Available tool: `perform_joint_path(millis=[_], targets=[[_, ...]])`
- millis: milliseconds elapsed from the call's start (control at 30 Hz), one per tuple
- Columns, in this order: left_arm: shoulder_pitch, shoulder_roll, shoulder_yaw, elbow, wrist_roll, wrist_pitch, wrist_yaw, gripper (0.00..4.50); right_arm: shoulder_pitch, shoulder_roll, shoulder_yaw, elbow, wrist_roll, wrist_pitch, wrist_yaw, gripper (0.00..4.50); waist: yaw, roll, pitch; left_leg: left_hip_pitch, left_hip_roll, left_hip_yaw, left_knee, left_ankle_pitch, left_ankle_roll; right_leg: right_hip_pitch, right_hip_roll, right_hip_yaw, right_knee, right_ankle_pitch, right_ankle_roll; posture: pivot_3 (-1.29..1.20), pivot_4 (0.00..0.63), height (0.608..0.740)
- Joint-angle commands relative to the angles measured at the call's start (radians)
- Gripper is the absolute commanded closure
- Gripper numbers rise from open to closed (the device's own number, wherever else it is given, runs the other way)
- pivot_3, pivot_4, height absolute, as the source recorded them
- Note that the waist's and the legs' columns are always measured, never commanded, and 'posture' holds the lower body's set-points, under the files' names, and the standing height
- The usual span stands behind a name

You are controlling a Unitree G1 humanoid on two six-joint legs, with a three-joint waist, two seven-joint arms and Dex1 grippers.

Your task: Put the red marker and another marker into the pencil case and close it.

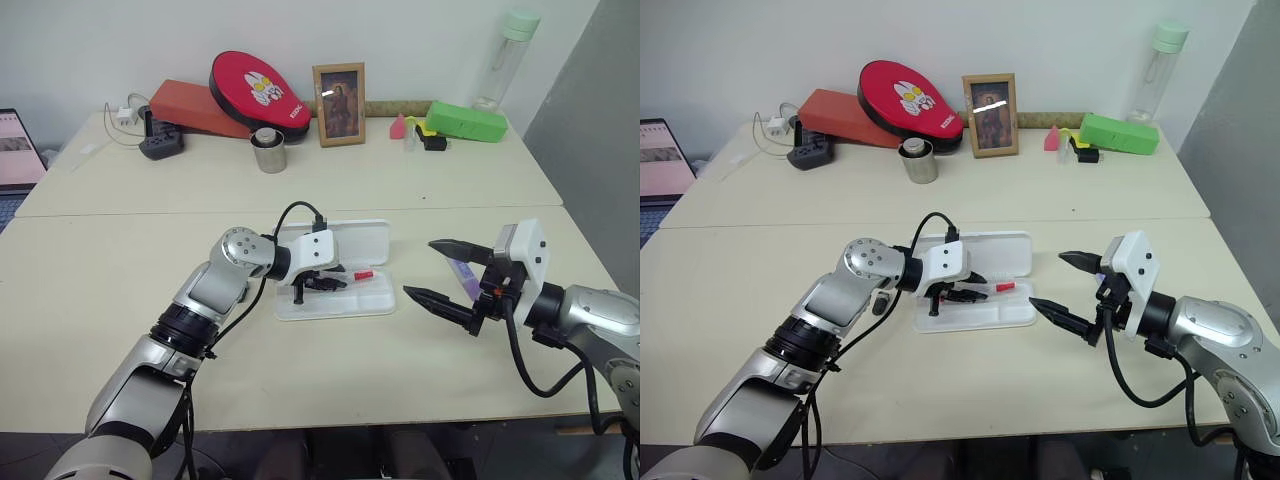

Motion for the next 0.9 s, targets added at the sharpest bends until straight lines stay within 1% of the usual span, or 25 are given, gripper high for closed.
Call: perform_joint_path(millis=[33,67,200,333,467,600,667,700,767,800,900], targets=[[-0.001,-0.003,0.017,-0.052,-0.007,0.007,-0.001,1.94,-0.006,-0.013,-0.031,-0.031,0.022,-0.011,0.003,0.0,0.0,0.0,0.0,0.0,0.0,0.0,0.0,0.0,0.0,0.0,0.0,0.0,0.0,0.0,0.0,0.0,0.15,0.74],[-0.001,-0.002,0.017,-0.057,-0.006,0.011,0.0,1.66,-0.006,-0.014,-0.032,-0.031,0.023,-0.012,0.004,0.0,0.0,0.0,0.0,0.0,0.0,0.0,0.0,0.0,0.0,0.0,0.0,0.0,0.0,0.0,0.0,0.0,0.15,0.74],[0.003,0.001,0.021,-0.083,-0.012,0.029,-0.001,0.82,-0.003,-0.014,-0.031,-0.027,0.025,-0.011,0.001,0.0,0.0,0.0,0.0,0.0,0.0,0.0,0.0,0.0,0.0,0.0,0.0,0.0,0.0,0.0,0.0,0.0,0.15,0.74],[0.017,0.005,0.026,-0.127,-0.028,0.058,-0.008,0.08,0.011,-0.02,-0.025,-0.012,0.01,0.007,-0.013,0.0,0.0,0.0,0.0,0.0,0.0,0.0,0.0,0.0,0.0,0.0,0.0,0.0,0.0,0.0,0.0,0.0,0.15,0.74],[0.043,0.002,0.041,-0.179,-0.049,0.093,-0.002,0.02,-0.019,-0.009,-0.015,0.05,-0.046,0.061,-0.107,0.0,0.0,0.0,0.0,0.0,0.0,0.0,0.0,0.0,0.0,0.0,0.0,0.0,0.0,0.0,0.0,0.0,0.15,0.74],[0.096,-0.01,0.079,-0.26,-0.121,0.155,0.011,0.02,-0.048,0.003,0.003,0.153,-0.133,0.181,-0.261,0.0,0.0,0.0,0.0,0.0,0.0,0.0,0.0,0.0,0.0,0.0,0.0,0.001,0.0,0.0,0.0,0.0,0.15,0.74],[0.107,-0.013,0.085,-0.278,-0.13,0.16,0.02,0.02,-0.058,0.009,0.003,0.184,-0.15,0.226,-0.299,0.0,0.001,0.0,0.0,0.0,0.0,0.0,0.0,0.0,0.0,0.0,0.0,0.001,0.0,0.0,0.0,0.0,0.15,0.74],[0.115,-0.029,0.105,-0.29,-0.164,0.178,0.028,0.02,-0.06,0.012,0.009,0.202,-0.161,0.251,-0.316,0.0,0.001,0.0,0.0,0.0,0.0,0.0,0.0,0.0,0.0,0.0,0.0,0.001,0.0,0.0,0.0,0.0,0.15,0.74],[0.129,-0.101,0.166,-0.328,-0.27,0.222,0.061,0.02,-0.076,0.039,0.029,0.266,-0.2,0.314,-0.379,0.0,0.002,0.0,0.0,0.0,0.0,0.001,0.0,0.0,0.0,0.0,0.0,0.001,0.0,0.0,0.0,0.0,0.15,0.74],[0.133,-0.125,0.183,-0.342,-0.3,0.236,0.073,0.02,-0.083,0.049,0.037,0.284,-0.214,0.333,-0.396,0.0,0.002,0.0,0.0,0.0,0.0,0.001,0.0,0.0,0.0,0.0,-0.001,0.001,0.0,0.0,0.0,0.0,0.15,0.74],[0.136,-0.193,0.181,-0.367,-0.32,0.238,0.135,0.02,-0.103,0.071,0.047,0.33,-0.232,0.355,-0.405,0.0,0.001,0.0,0.0,0.0,0.0,0.001,0.0,0.0,0.0,0.0,-0.001,0.001,0.0,0.0,0.0,0.0,0.15,0.74]])
